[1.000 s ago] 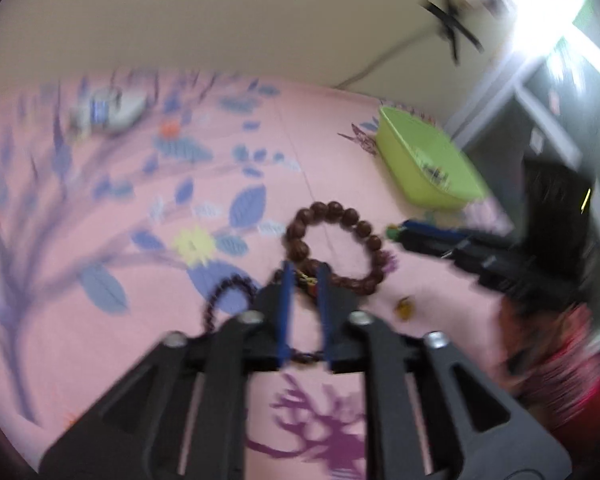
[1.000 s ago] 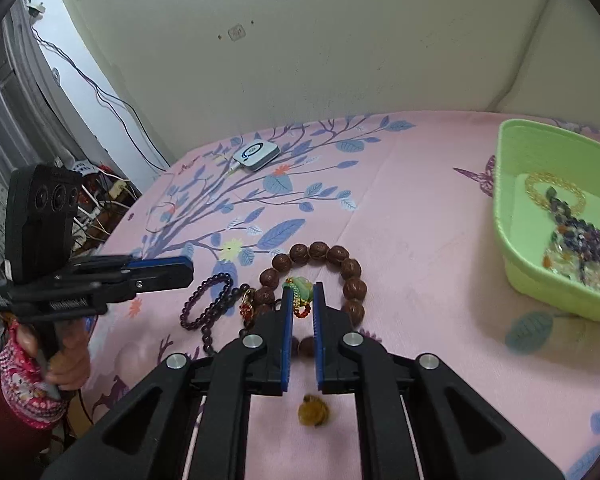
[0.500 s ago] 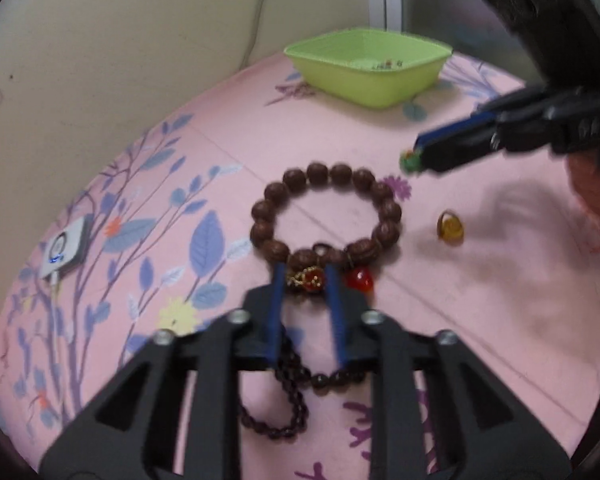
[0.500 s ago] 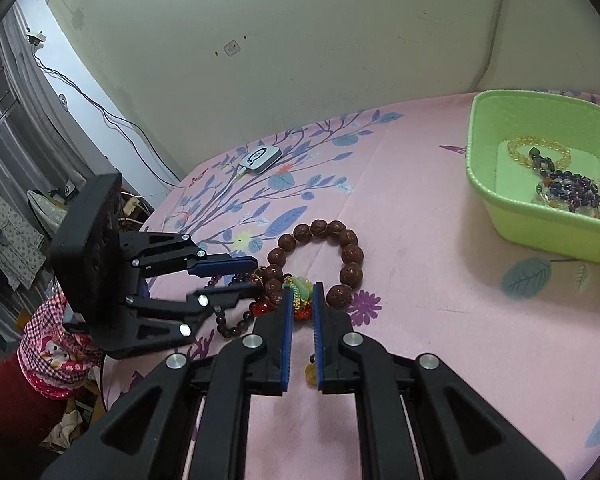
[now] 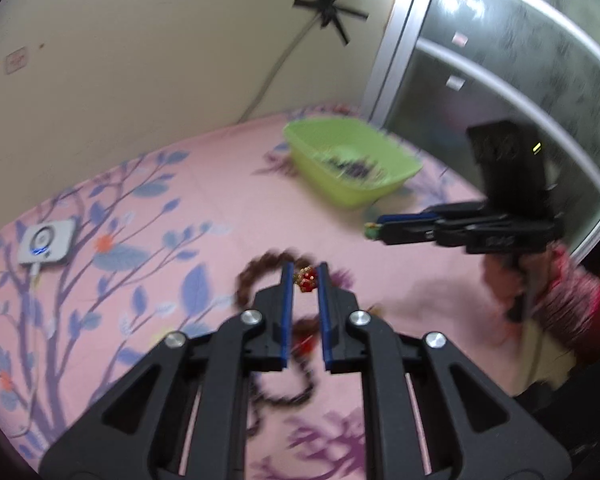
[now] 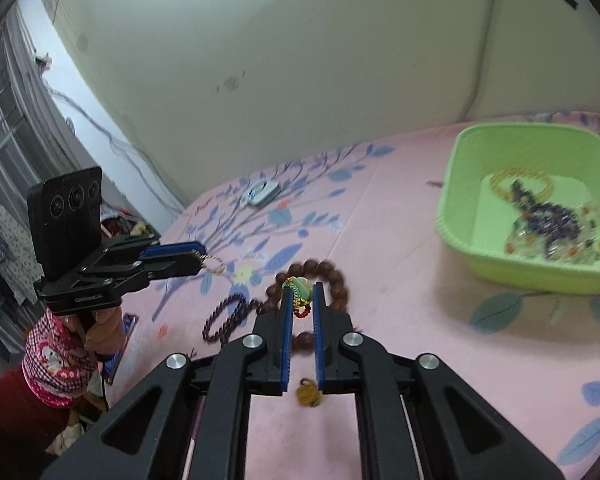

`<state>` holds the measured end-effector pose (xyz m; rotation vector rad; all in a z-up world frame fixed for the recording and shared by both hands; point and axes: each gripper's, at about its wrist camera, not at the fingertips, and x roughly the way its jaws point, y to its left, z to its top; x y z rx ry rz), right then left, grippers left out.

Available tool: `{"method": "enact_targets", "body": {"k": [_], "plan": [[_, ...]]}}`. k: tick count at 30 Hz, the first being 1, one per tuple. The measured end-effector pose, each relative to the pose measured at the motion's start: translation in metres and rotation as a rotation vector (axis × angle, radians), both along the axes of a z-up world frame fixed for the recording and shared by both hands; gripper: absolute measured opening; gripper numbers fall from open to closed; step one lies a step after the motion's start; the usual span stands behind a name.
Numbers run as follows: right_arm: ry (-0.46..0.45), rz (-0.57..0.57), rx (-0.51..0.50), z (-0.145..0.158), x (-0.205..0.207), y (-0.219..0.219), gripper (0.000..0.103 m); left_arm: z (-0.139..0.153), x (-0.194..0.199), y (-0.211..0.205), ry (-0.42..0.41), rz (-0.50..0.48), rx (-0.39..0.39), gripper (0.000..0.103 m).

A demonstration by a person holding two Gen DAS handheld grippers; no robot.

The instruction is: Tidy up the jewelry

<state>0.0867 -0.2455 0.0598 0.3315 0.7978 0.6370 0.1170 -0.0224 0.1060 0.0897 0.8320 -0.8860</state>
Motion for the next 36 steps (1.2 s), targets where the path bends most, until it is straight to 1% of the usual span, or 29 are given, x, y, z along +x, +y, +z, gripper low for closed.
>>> {"method": "enact_targets", "body": {"k": [2,5,9,11,12,13,15,16,17,19,21,23,26,28,29,30,31,32,33,34,36], "plan": [[-0.010,-0.045,0.024,0.007,0.004,-0.023,0.000,0.007,0.007,-0.015,0.038,-0.015,-0.048,0.011],[-0.022,-0.124,0.027,0.015,0.011,-0.064,0.000,0.011,0.022,-0.048,0.096,-0.034,-0.106,0.011],[-0.020,-0.201,0.005,0.017,0.021,-0.106,0.000,0.008,0.048,-0.105,0.145,-0.052,-0.127,0.011],[-0.026,-0.244,0.005,0.014,0.025,-0.119,0.000,0.003,0.060,-0.135,0.179,-0.045,-0.118,0.011],[-0.029,-0.268,-0.008,0.010,0.028,-0.124,0.000,-0.001,0.068,-0.150,0.195,-0.018,-0.097,0.013],[-0.029,-0.282,-0.026,0.007,0.029,-0.127,0.000,-0.008,0.078,-0.165,0.230,0.017,-0.073,0.018],[-0.031,-0.318,-0.052,0.001,0.030,-0.131,0.015,-0.021,0.093,-0.185,0.312,0.072,-0.046,0.019],[-0.038,-0.328,-0.039,0.001,0.028,-0.134,0.022,-0.025,0.097,-0.189,0.333,0.089,-0.043,0.019],[-0.046,-0.333,-0.026,0.002,0.026,-0.137,0.022,-0.028,0.100,-0.194,0.346,0.109,-0.043,0.019],[-0.071,-0.343,0.010,0.006,0.017,-0.145,0.022,-0.026,0.097,-0.194,0.335,0.124,-0.041,0.019],[-0.095,-0.347,0.034,0.013,0.010,-0.148,0.022,-0.019,0.091,-0.188,0.312,0.120,-0.048,0.019],[-0.111,-0.351,0.052,0.018,0.003,-0.151,0.022,-0.013,0.091,-0.177,0.318,0.127,-0.062,0.019],[-0.084,-0.342,0.108,0.022,0.002,-0.149,0.022,-0.008,0.093,-0.170,0.355,0.140,-0.088,0.019],[-0.078,-0.343,0.123,0.024,0.000,-0.144,0.022,-0.005,0.091,-0.170,0.373,0.138,-0.099,0.020],[-0.083,-0.340,0.130,0.026,-0.003,-0.141,0.022,-0.003,0.089,-0.172,0.371,0.128,-0.105,0.022],[-0.086,-0.339,0.130,0.028,-0.005,-0.140,0.022,0.000,0.086,-0.174,0.361,0.125,-0.106,0.030],[-0.089,-0.341,0.131,0.030,-0.008,-0.138,0.022,0.002,0.085,-0.175,0.350,0.129,-0.104,0.042],[-0.089,-0.342,0.137,0.032,-0.010,-0.137,0.022,0.002,0.084,-0.176,0.346,0.139,-0.107,0.048],[-0.088,-0.342,0.142,0.032,-0.010,-0.137,0.022,0.002,0.085,-0.175,0.346,0.157,-0.122,0.057],[-0.084,-0.343,0.145,0.034,-0.012,-0.136,0.022,0.001,0.086,-0.174,0.353,0.179,-0.139,0.061],[-0.087,-0.344,0.137,0.037,-0.016,-0.134,0.022,-0.001,0.089,-0.169,0.393,0.212,-0.167,0.061]]}}
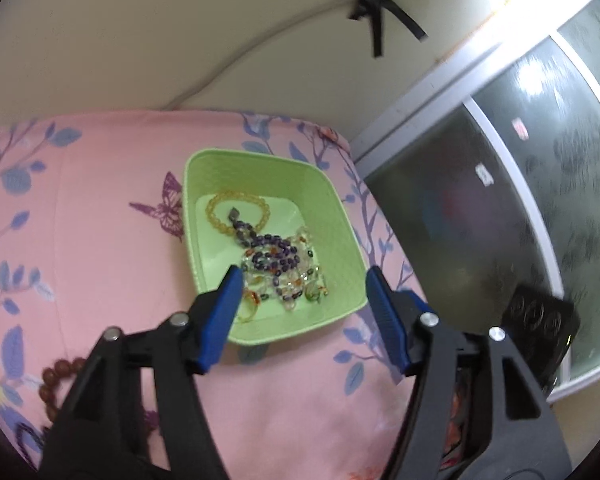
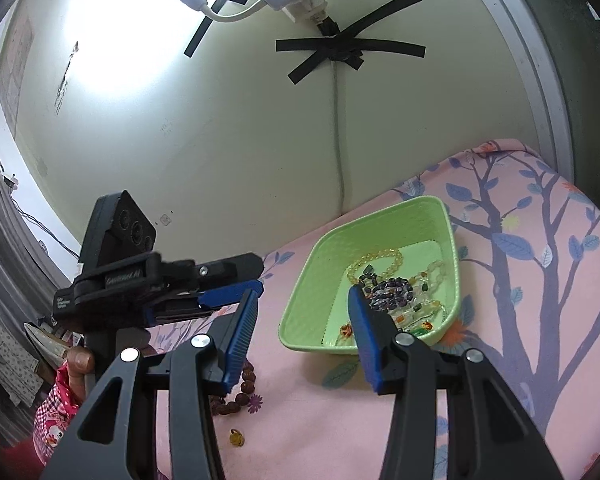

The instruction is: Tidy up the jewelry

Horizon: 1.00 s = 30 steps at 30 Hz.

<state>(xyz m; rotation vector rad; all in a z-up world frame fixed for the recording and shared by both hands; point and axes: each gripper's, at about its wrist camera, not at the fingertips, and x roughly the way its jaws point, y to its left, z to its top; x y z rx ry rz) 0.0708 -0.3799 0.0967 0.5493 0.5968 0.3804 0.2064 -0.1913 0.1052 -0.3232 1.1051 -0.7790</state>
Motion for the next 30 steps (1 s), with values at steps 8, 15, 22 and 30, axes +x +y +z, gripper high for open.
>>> {"method": "enact_targets", "body": {"k": [8,15,22,30], "plan": [[0.047,0.147,-0.094,-0.013,-0.017,0.036,0.019,0.021,-0.046,0.064,-0.231,-0.014,0.122,0.061],[0.194,0.373,-0.264,-0.068,-0.006,0.134,0.000,-0.016,-0.103,0.153,-0.238,0.021,0.129,0.040],[0.089,0.508,-0.384,-0.060,-0.002,0.203,0.000,-0.054,-0.109,0.216,-0.129,0.146,0.074,0.039],[0.021,0.648,-0.716,-0.085,0.002,0.262,0.000,-0.053,-0.135,0.214,-0.213,0.046,0.139,0.039]]}}
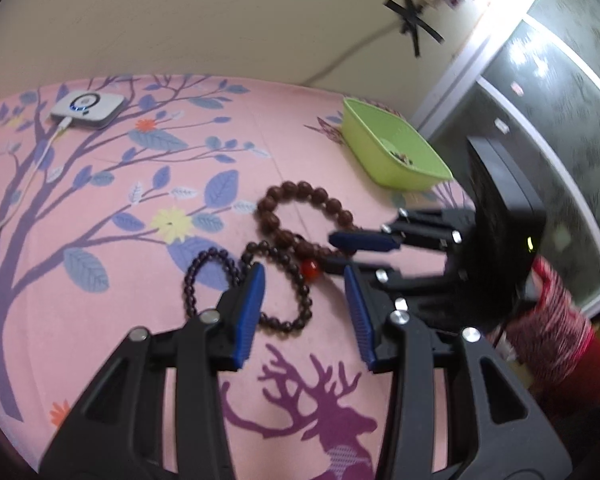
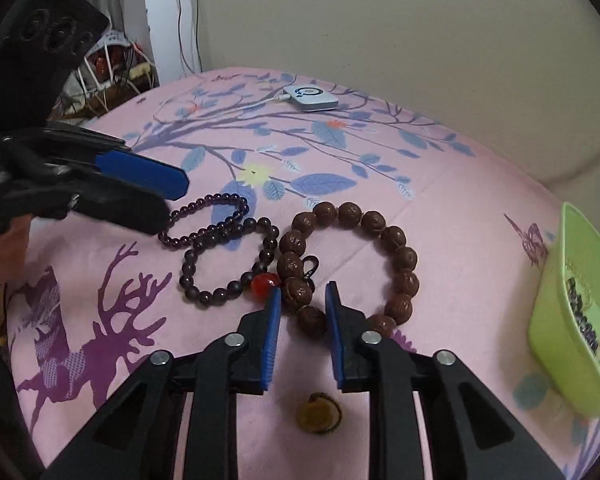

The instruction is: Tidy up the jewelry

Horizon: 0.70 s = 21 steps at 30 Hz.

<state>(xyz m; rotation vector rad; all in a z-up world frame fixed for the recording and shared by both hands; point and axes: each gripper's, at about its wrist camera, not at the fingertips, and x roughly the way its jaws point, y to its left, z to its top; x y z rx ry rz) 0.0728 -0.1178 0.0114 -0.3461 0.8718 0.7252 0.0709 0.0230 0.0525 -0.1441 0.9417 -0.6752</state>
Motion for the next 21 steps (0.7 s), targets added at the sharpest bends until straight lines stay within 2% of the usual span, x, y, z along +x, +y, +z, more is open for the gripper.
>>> {"method": "enact_targets", "body": {"k": [2,6,9,12,14,17,21], "plan": [[0.057,-0.026,0.080,0.008,0.009,-0.008,0.000,0.001,-0.006,-0.002,-0.029,-0.012,0.034,0.039],[0.039,-0.105,0.187,0.027,0.025,-0.028,0.000,-0.001,-0.011,-0.018,-0.062,-0.058,0.092,0.039],[-0.007,-0.145,0.131,0.024,0.035,-0.029,0.000,-0.008,-0.009,-0.042,-0.072,-0.092,0.148,0.039],[0.041,-0.160,0.085,0.006,0.044,-0.028,0.000,-0.015,-0.007,-0.066,-0.098,-0.122,0.213,0.040],[0.068,-0.173,0.150,0.001,0.045,-0.039,0.000,-0.022,-0.004,-0.081,-0.121,-0.130,0.291,0.040],[0.095,-0.196,0.331,0.015,0.029,-0.070,0.000,-0.030,0.001,-0.090,-0.126,-0.141,0.350,0.040],[0.102,-0.174,0.350,0.022,-0.001,-0.086,0.000,-0.035,0.006,-0.092,-0.140,-0.138,0.376,0.039]]}}
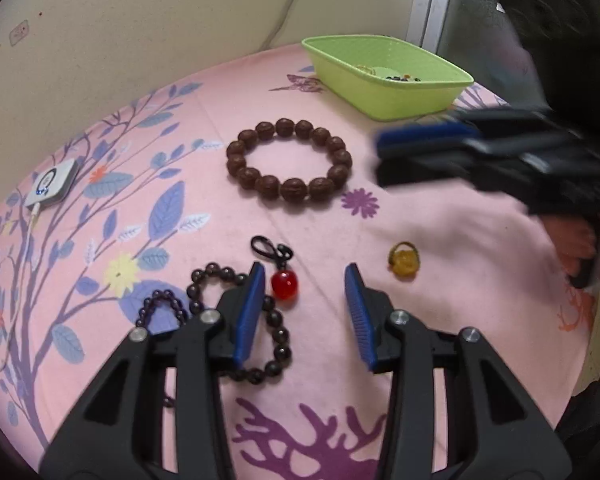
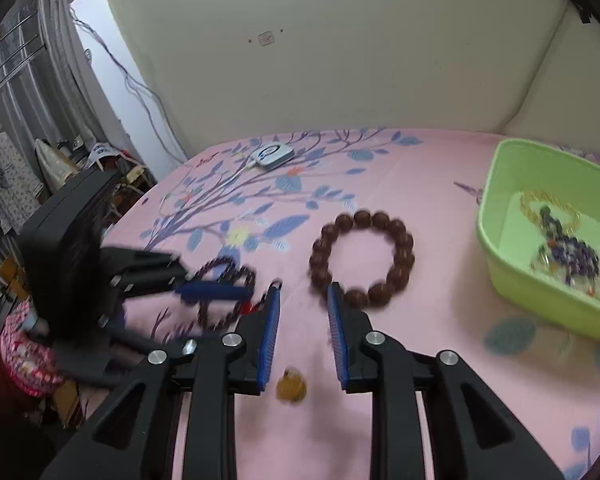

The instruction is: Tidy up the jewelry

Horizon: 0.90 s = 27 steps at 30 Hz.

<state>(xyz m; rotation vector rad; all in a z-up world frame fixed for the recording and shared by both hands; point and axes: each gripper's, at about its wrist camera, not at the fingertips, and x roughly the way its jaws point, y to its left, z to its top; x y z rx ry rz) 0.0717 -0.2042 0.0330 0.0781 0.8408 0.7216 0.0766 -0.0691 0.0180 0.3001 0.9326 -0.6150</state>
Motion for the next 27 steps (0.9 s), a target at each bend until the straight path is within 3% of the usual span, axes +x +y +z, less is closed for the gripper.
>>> {"method": "enact_targets", "body": {"k": [2,3,4,5,9,12,15,19,24,27], "plan": [[0.006,0.017,-0.022,-0.003,-0.011,0.002,0.000,-0.001,0.001,-0.003,-0.013,-0.002,0.019,0.039],[0.002,0.024,-0.043,-0.006,-0.017,0.005,0.000,-0.002,0.000,-0.005,-0.022,-0.004,0.030,0.032],[-0.009,0.043,-0.075,-0.010,-0.025,0.011,0.000,-0.005,-0.001,-0.007,-0.004,-0.014,0.036,0.017],[-0.015,0.052,-0.095,-0.012,-0.028,0.015,0.000,-0.008,0.000,-0.009,0.015,-0.020,0.036,0.015],[-0.009,0.042,-0.180,-0.031,-0.034,0.029,0.000,-0.009,-0.006,-0.009,0.024,-0.025,0.014,0.014],[-0.012,0.022,-0.186,-0.032,-0.034,0.023,0.000,-0.006,-0.009,-0.010,0.058,-0.032,-0.023,0.014],[0.002,-0.022,-0.132,-0.027,-0.033,0.005,0.000,0.008,-0.008,-0.014,0.088,-0.042,-0.092,0.014],[-0.048,-0.170,0.000,0.007,-0.024,-0.055,0.000,0.039,0.008,-0.034,0.121,-0.078,-0.208,0.014],[-0.070,-0.381,0.125,0.044,0.010,-0.137,0.000,0.081,0.056,-0.083,0.142,-0.107,-0.322,0.014],[-0.060,-0.422,0.196,0.063,0.036,-0.168,0.000,0.099,0.090,-0.116,0.156,-0.102,-0.365,0.014]]}}
